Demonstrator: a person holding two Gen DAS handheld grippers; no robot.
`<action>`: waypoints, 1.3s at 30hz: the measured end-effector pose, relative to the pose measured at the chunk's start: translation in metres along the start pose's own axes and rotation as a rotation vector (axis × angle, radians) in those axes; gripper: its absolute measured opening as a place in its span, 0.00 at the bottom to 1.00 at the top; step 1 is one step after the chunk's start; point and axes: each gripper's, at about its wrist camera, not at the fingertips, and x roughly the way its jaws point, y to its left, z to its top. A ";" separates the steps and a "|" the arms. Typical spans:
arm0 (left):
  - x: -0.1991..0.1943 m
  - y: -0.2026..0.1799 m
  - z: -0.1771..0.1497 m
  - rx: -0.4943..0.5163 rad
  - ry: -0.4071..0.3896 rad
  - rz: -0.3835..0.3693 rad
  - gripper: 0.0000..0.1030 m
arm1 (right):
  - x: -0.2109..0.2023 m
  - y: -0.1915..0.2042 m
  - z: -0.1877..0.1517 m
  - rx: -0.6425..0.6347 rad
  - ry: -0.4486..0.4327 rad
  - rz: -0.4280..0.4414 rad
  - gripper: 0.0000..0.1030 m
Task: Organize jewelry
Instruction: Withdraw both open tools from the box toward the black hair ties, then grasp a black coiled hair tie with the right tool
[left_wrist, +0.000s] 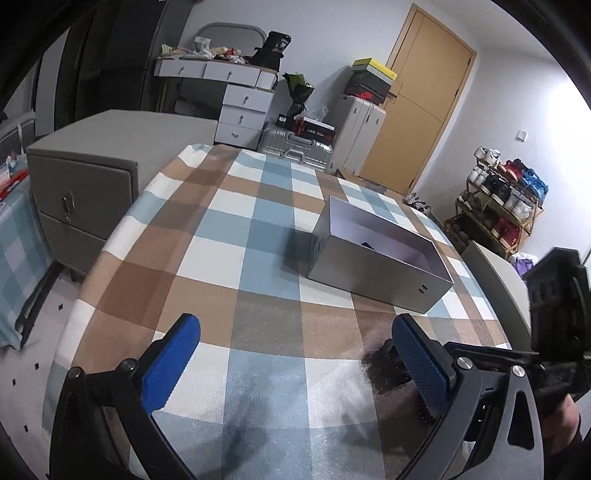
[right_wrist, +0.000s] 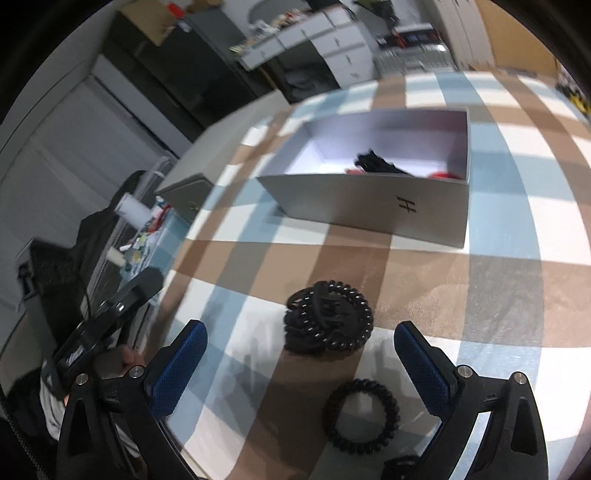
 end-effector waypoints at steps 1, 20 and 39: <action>0.002 0.001 0.000 -0.003 0.008 -0.003 0.98 | 0.003 -0.002 0.001 0.009 0.012 -0.004 0.98; 0.021 0.016 0.000 -0.029 0.074 -0.078 0.98 | 0.021 -0.005 0.006 -0.028 0.126 -0.063 0.40; 0.023 -0.002 0.002 0.021 0.097 -0.077 0.98 | -0.001 -0.004 -0.002 -0.067 0.114 -0.003 0.25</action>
